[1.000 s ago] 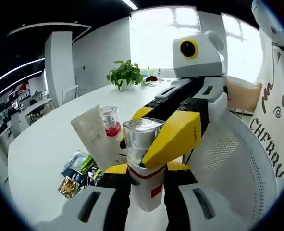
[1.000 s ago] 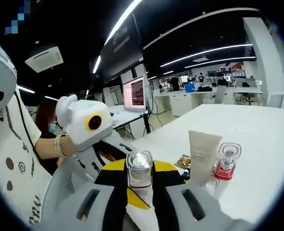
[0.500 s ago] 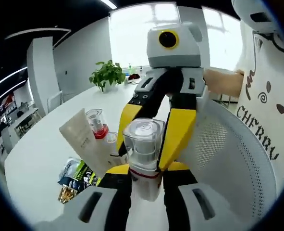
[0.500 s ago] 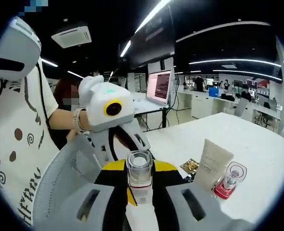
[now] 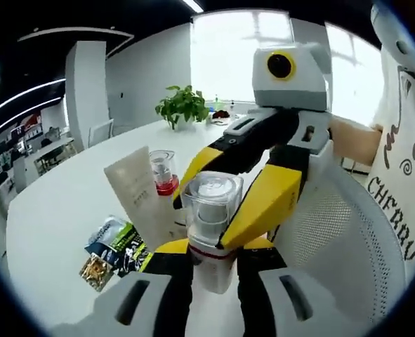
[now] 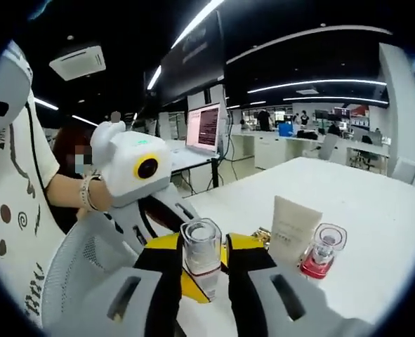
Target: Arrange the skincare products in the storage area until every visible bottle or jar stands upright without overlapping.
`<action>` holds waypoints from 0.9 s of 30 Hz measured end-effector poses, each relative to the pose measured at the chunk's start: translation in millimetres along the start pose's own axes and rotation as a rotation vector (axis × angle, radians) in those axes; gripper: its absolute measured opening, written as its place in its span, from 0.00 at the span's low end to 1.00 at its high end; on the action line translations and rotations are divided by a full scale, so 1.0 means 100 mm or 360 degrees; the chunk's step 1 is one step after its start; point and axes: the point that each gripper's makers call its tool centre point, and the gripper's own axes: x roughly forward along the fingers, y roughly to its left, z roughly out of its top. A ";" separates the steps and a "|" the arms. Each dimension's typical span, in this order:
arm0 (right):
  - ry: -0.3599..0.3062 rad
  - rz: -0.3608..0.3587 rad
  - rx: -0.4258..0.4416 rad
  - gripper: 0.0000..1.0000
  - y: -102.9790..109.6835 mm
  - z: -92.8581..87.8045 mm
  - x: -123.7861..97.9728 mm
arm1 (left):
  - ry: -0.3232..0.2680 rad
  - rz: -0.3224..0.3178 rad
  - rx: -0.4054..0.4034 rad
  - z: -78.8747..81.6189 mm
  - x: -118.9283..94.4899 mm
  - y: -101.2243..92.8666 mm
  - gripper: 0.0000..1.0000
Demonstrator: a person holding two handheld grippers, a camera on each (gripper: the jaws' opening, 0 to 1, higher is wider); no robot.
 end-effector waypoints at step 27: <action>0.0102 0.0054 -0.0046 0.21 0.01 -0.20 0.07 | 0.0116 -0.0019 0.0099 -0.20 0.09 0.00 0.21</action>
